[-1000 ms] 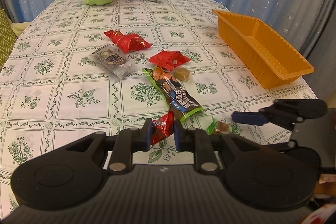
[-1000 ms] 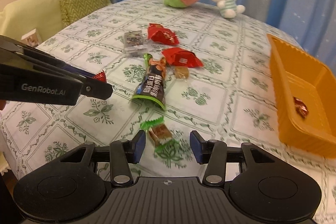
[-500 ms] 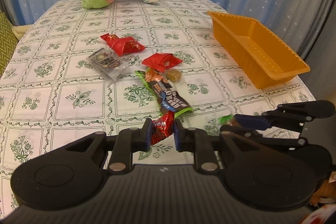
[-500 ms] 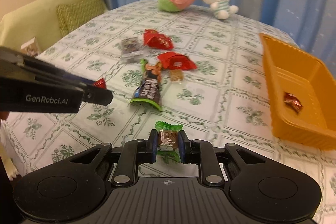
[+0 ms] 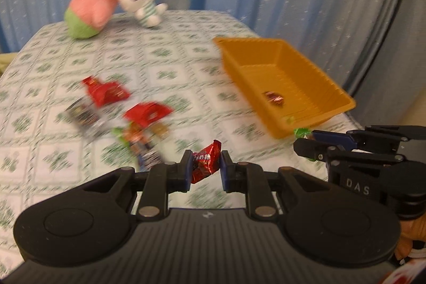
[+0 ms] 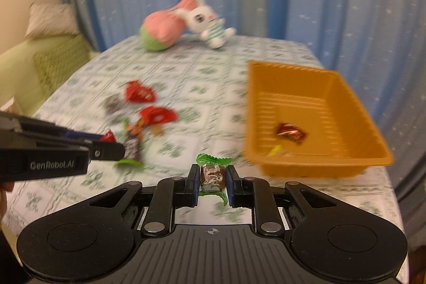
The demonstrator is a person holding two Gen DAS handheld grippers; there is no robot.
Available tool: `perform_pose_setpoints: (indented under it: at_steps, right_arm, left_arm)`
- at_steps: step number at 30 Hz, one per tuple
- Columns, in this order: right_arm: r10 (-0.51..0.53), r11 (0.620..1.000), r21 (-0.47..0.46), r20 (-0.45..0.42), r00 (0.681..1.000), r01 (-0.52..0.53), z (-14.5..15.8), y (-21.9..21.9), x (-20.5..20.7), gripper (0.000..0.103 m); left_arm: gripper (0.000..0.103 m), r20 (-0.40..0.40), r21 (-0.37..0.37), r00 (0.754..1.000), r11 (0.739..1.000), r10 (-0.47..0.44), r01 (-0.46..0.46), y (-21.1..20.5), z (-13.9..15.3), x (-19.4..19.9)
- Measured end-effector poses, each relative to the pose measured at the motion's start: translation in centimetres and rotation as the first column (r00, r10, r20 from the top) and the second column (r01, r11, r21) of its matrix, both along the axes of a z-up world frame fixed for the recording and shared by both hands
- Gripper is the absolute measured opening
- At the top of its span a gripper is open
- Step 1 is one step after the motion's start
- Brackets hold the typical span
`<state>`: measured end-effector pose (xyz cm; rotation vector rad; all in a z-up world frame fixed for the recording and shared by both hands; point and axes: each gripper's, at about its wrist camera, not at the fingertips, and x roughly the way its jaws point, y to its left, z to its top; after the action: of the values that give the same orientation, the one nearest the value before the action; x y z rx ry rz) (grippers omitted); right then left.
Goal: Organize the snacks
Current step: 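Carry both candies over the orange tray and open both tools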
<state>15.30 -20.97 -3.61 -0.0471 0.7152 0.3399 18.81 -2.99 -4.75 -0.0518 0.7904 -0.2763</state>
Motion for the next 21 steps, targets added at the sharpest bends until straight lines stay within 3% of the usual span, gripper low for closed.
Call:
perform_pose_setpoints:
  at_steps: [12,21]
  right_arm:
    - [-0.179,0.982,0.056,-0.007,0.984,0.179,2.6,-9.5,3.8,0.02]
    - [-0.226,0.969,0.096,-0.032,0.974,0.228,2.5,-13.1,6.7,0.02]
  left_arm:
    - [0.019,0.041,-0.037,0.993,0.993,-0.111,0.112,-8.2,2.2,4.6]
    - [0.019,0.044,-0.02,0.986,0.986,-0.163,0.164,-11.7,1.5,7.4]
